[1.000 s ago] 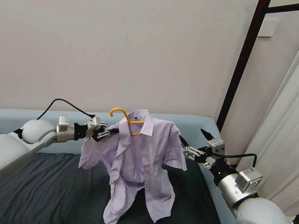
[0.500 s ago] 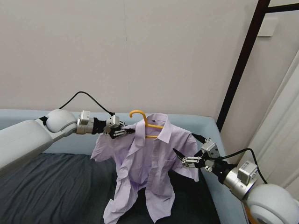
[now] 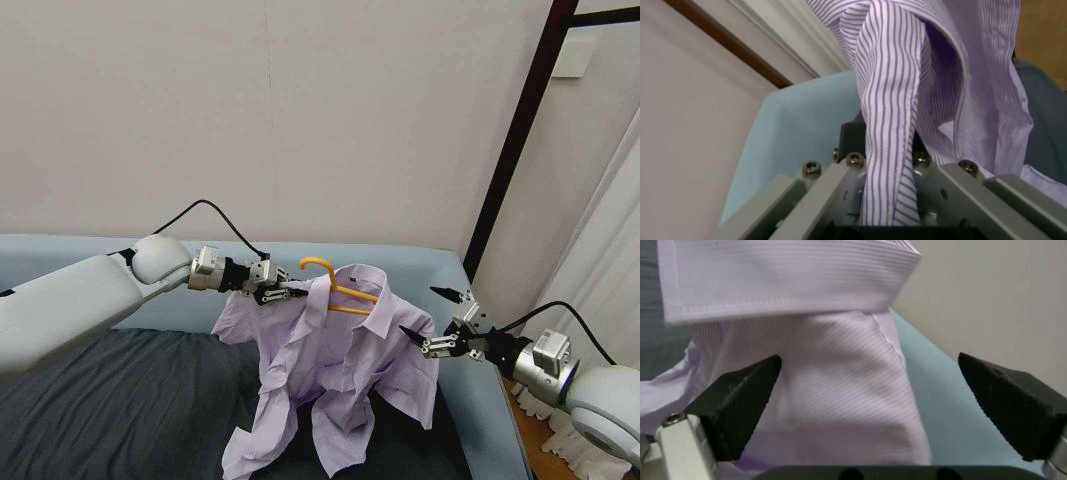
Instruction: Pick up the clothes from the sofa and hang them on the clothes hanger.
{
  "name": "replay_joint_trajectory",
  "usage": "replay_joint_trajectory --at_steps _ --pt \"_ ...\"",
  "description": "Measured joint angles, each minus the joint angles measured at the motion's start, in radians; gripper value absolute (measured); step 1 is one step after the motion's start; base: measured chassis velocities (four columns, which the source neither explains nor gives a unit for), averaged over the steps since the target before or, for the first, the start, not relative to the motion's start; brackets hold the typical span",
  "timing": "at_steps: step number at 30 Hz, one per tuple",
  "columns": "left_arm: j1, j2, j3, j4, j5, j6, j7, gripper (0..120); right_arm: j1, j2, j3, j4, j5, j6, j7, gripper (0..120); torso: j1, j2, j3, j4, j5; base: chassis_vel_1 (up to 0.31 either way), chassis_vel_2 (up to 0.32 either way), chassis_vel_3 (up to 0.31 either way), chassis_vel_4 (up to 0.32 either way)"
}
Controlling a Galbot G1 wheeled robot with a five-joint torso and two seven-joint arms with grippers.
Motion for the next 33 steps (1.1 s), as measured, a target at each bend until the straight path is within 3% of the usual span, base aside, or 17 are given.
replay_joint_trajectory --at_steps 9,13,16,18,21,33 --pt "0.001 -0.059 0.007 0.020 0.009 -0.013 0.012 1 0.002 -0.045 0.002 0.015 0.027 -0.041 0.001 100 0.000 0.000 0.000 0.0003 -0.0003 0.000 0.000 0.000 0.000" --pt "0.002 -0.068 0.008 0.022 0.022 -0.017 0.015 1 0.005 -0.057 0.002 0.026 0.051 -0.058 -0.001 92 0.000 0.000 0.000 0.0002 -0.0002 0.000 0.000 0.000 0.000" --pt "0.008 -0.080 0.012 0.017 0.037 -0.020 0.016 1 0.012 -0.068 -0.010 0.041 0.083 -0.094 -0.023 71 0.000 0.000 0.000 0.0004 -0.0003 0.000 0.000 0.000 0.000" --pt "0.008 -0.082 0.014 0.012 0.039 -0.020 0.015 1 0.011 -0.071 -0.014 0.042 0.089 -0.102 -0.023 68 0.000 0.000 0.000 0.0004 -0.0003 0.000 0.000 0.000 0.000" --pt "0.015 -0.091 0.016 0.002 0.041 -0.018 0.010 1 0.010 -0.073 -0.017 0.055 0.119 -0.127 -0.017 52 0.000 0.000 0.000 0.0003 -0.0002 0.000 0.000 0.000 0.000" --pt "0.024 -0.098 0.018 -0.015 0.040 -0.016 -0.004 1 0.023 -0.070 -0.026 0.069 0.155 -0.138 -0.001 13 0.000 0.000 0.000 0.0003 -0.0003 0.000 0.000 0.000 0.000"
